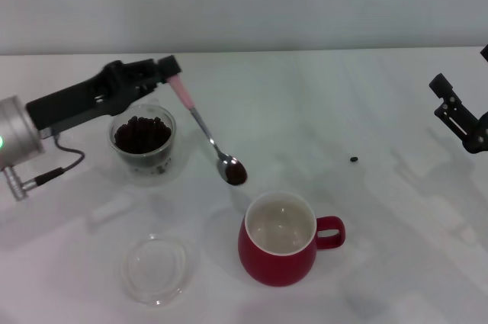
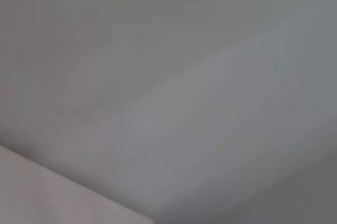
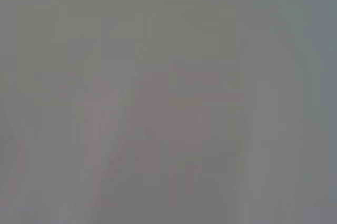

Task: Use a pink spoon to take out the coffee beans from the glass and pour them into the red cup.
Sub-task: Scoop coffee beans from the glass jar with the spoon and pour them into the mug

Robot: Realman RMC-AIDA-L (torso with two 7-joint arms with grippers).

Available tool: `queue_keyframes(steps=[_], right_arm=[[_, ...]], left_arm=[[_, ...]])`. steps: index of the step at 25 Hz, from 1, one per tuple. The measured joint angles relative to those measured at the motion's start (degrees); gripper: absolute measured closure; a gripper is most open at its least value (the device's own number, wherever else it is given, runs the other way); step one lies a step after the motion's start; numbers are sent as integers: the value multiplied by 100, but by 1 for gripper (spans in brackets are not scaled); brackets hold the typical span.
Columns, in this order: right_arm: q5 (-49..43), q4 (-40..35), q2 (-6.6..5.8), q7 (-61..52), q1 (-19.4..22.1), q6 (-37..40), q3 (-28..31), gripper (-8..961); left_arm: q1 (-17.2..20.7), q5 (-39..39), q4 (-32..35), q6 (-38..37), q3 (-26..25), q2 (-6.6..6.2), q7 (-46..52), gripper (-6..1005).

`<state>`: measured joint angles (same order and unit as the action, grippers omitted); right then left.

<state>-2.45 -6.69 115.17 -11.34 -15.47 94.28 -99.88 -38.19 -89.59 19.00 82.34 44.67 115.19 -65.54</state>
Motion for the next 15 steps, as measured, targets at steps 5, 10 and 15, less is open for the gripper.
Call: queue_keyframes(steps=[5,10,15], right_arm=[[-6,1,5,0,0,-6,-12,138],[-11,-3,6,0,0,-7,-22,138],[-11,-6,6,4,0,-7,-23,137]], left_arm=[[-298,377,79,-40,35,80,-102,875],[-618,606,84,-46,39,114,-387,875],[-940,1012,89,-149,49,174,-597,875]])
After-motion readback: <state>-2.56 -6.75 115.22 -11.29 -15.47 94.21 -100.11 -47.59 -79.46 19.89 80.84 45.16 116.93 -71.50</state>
